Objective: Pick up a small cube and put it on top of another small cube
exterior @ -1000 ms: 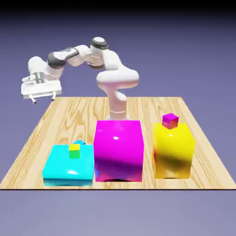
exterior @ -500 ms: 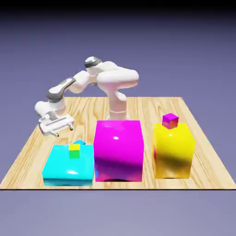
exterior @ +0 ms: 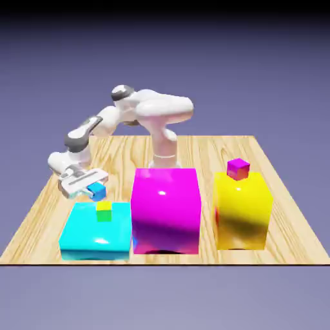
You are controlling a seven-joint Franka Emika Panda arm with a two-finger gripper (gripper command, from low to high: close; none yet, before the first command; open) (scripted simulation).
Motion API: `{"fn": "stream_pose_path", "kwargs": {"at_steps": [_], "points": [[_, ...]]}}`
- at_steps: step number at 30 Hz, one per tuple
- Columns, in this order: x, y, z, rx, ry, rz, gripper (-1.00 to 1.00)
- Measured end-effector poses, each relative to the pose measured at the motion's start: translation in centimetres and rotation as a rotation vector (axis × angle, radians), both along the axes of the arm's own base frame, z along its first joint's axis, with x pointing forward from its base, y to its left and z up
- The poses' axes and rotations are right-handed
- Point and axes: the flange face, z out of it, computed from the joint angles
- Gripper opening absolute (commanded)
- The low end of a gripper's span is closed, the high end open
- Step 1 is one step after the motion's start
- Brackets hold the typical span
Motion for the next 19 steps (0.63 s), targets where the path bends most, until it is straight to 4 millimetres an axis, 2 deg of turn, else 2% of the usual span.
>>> {"fn": "stream_pose_path", "kwargs": {"at_steps": [7,8,10,13,14,16,19], "points": [[6.8,3.2,6.3,0.043,-0.031,-0.109,-1.00],[6.4,3.4,5.6,0.060,-0.034,-0.138,-1.00],[6.3,3.4,5.4,0.063,-0.035,-0.143,-1.00],[9.4,6.1,3.2,0.064,-0.035,-0.143,-1.00],[10.0,6.7,2.8,0.063,-0.035,-0.143,1.00],[10.0,6.6,2.8,0.063,-0.035,-0.144,1.00],[6.9,3.9,4.9,0.064,-0.035,-0.144,1.00]]}}
